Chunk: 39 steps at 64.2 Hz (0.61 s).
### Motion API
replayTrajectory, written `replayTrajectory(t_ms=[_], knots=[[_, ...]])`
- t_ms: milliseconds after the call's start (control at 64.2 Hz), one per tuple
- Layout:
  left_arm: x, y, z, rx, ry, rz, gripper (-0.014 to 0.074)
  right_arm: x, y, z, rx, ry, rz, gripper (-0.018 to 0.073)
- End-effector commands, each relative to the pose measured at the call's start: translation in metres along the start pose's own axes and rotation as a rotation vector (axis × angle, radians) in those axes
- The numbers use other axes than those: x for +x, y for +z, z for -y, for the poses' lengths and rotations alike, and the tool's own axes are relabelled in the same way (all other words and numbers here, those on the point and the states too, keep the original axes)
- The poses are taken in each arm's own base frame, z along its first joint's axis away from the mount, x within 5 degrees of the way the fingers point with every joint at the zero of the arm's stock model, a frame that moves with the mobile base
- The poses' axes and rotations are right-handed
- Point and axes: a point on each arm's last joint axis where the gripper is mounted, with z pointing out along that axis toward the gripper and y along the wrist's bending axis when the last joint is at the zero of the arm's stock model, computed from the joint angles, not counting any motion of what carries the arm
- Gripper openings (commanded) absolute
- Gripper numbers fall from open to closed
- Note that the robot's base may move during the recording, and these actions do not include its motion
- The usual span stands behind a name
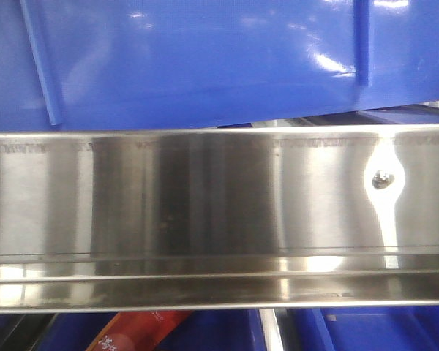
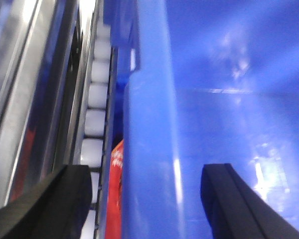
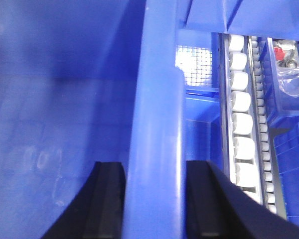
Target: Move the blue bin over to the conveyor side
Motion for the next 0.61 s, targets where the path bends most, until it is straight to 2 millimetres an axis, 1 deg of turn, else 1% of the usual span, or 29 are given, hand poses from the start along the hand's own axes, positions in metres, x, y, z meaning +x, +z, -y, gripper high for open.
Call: replayTrajectory(t_ms=[0, 280, 358, 483, 592], knots=[[-0.001, -0.0009, 0.0028, 0.006, -0.002, 0.006, 0.0371, -0.0001, 0.0002, -0.0023, -0.025, 0.006, 0.002, -0.0078], [0.0001, 0.0, 0.0025, 0.004, -0.003, -0.009, 0.0367, -0.0001, 0.0002, -0.0023, -0.025, 0.006, 0.002, -0.0078], [0.0006, 0.0, 0.0024, 0.003, -0.003, -0.014, 0.0345, -0.0001, 0.0002, -0.0023, -0.025, 0.006, 0.002, -0.0078], [0.0007, 0.0, 0.0024, 0.003, -0.003, -0.015, 0.028, -0.0001, 0.0002, -0.0023, -0.025, 0.006, 0.002, -0.0078], [0.0007, 0.0, 0.0024, 0.003, -0.003, -0.015, 0.0153, -0.0001, 0.0002, -0.0023, -0.025, 0.006, 0.002, -0.0078]])
